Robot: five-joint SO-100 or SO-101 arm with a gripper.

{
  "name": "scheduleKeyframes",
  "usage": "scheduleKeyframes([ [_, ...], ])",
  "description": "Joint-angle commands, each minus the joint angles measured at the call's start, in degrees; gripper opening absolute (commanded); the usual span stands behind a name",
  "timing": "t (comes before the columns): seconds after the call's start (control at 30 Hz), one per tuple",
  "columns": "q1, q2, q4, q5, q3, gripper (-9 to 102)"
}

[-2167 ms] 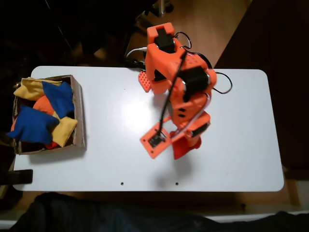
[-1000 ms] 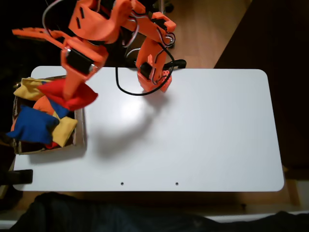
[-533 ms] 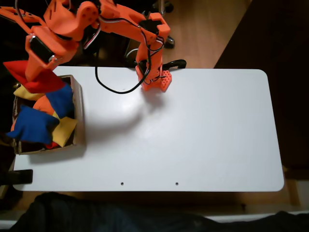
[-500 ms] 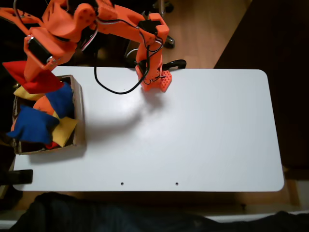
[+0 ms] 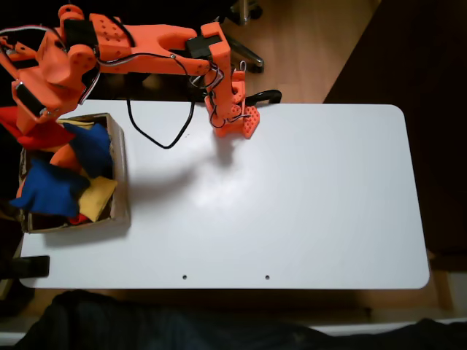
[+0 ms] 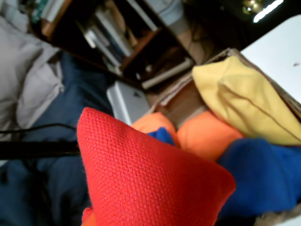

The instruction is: Grasp a bag and put it in the box.

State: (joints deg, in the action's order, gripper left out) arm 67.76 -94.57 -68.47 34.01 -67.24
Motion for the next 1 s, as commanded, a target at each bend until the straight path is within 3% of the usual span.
scheduleKeyframes([
  [0.0, 0.8, 1.0, 2.4, 0.6, 3.8, 0],
  [0.6, 4.8, 16.2, 9.0, 7.2, 4.7, 2],
  [0.97, 6.0, 18.8, 9.3, 11.0, 4.3, 41],
])
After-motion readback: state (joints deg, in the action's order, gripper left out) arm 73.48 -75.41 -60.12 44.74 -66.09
